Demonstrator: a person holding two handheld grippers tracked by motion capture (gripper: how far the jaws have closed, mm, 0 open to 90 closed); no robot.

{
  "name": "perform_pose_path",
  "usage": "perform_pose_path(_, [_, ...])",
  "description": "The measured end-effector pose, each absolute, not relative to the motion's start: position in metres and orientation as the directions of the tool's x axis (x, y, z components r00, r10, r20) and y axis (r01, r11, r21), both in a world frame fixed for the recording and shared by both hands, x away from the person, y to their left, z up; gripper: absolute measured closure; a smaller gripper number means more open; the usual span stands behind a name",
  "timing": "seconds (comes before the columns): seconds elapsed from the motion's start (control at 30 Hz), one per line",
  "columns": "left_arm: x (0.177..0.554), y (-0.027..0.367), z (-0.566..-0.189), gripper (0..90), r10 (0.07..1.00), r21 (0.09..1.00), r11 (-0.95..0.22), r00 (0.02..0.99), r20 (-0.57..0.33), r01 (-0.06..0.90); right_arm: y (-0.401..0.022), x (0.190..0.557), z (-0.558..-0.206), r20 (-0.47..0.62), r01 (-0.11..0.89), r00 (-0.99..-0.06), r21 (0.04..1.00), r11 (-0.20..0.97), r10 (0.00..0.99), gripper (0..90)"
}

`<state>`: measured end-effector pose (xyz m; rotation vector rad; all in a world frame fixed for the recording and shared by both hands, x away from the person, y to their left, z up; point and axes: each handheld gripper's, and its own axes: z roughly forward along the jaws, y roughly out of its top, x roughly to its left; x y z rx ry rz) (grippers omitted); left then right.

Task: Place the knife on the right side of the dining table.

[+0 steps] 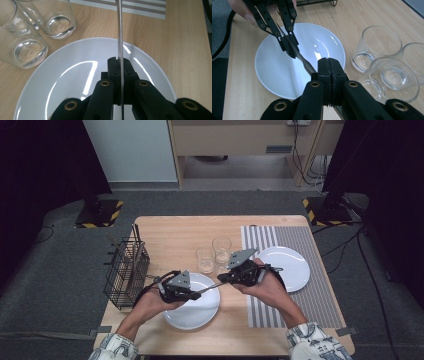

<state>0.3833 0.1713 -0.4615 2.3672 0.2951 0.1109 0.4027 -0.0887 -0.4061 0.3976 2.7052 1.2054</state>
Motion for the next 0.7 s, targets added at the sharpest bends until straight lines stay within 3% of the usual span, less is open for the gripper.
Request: perform_pose_path(0.7, [0.381,0.171,-0.461,88.3,0.232,0.693,-0.701,0.973,0.0,0.167,-0.098,0.401,-0.425,0.006,0.209,-0.95,0.753,0.624,0.311,87.8])
